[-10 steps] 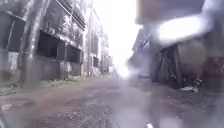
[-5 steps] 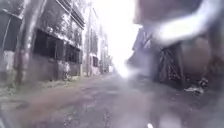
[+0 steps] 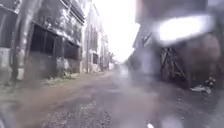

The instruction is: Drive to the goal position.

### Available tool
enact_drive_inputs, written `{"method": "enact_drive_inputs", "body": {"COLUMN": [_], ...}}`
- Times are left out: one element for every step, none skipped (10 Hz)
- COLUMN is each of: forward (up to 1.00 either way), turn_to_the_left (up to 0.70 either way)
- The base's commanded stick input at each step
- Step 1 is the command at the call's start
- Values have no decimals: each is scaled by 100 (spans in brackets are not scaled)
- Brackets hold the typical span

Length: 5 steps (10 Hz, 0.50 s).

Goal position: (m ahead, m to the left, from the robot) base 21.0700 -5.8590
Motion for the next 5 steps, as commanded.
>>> {"method": "enact_drive_inputs", "body": {"forward": [50,50,50,50,50], "turn_to_the_left": [2,2,2,2,2]}}
